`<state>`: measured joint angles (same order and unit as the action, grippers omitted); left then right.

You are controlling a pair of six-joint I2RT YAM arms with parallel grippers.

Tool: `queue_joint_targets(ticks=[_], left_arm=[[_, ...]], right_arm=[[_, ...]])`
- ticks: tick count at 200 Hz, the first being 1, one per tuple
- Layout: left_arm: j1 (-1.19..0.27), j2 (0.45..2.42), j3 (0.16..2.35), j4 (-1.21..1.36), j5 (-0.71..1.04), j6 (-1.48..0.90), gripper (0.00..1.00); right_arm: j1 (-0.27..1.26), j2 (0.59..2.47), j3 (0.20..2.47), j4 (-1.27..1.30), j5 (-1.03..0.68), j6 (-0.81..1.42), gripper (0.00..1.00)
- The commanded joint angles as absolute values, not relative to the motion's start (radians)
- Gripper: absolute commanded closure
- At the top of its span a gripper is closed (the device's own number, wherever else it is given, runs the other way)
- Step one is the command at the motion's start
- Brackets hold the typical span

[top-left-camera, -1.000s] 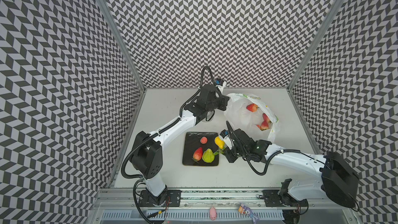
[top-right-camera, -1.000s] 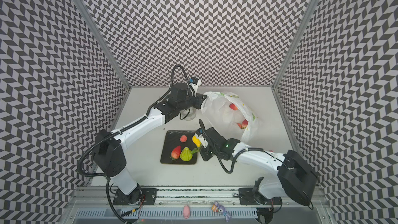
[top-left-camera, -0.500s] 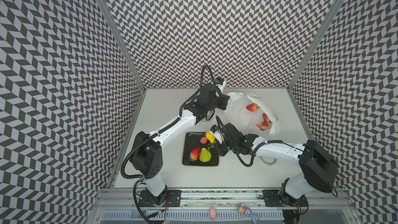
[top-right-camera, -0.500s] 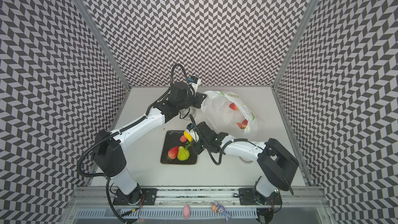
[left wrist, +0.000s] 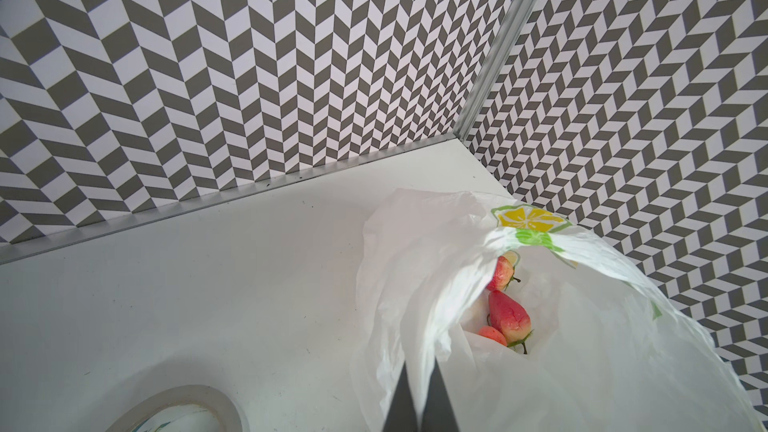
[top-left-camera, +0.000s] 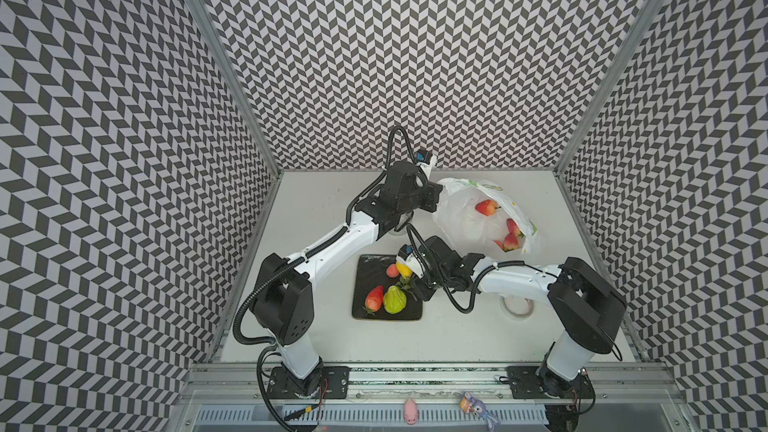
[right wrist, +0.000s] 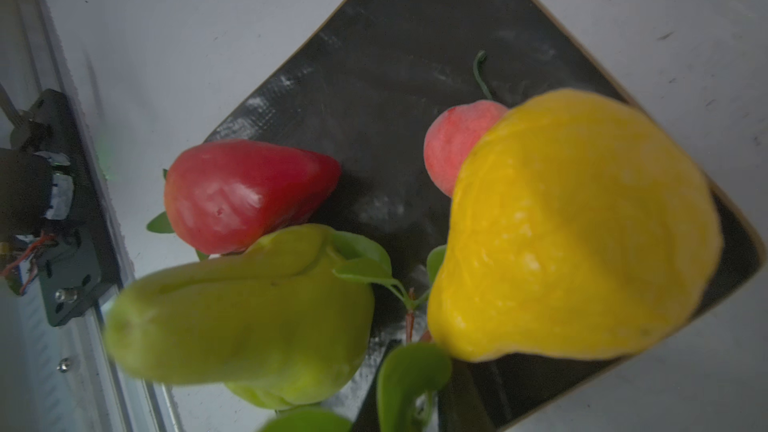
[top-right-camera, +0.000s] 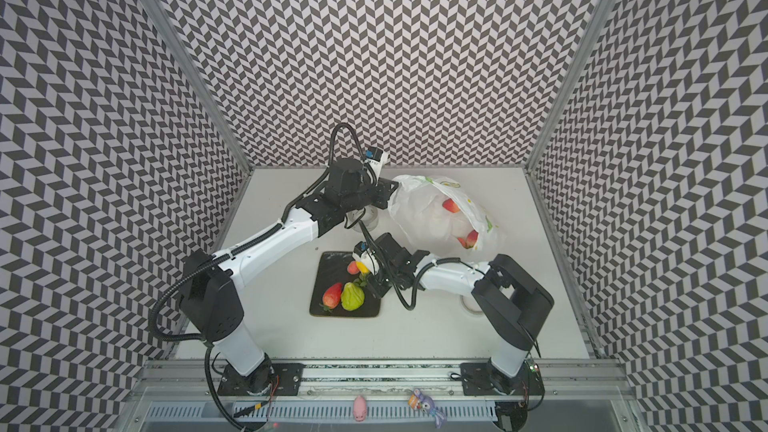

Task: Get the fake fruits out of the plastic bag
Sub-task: 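Carry the yellow pear with the right gripper over the black tray, then lower the yellow pear onto the tray and open the right gripper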

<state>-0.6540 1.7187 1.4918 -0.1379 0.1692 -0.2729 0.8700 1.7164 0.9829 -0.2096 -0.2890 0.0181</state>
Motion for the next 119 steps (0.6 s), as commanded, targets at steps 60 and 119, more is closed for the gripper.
queue_joint_targets(ticks=[60,119], left_arm=[[-0.658,1.711,1.531,-0.143,0.156,-0.261,1.00],[-0.658,1.711,1.526,-0.136,0.155,-0.261,1.00]], right_arm=[[0.848,1.640,0.992,-0.242,-0.274,0.012,0.48],[0.844,1.489,0.990,-0.350,-0.232,0.016,0.36]])
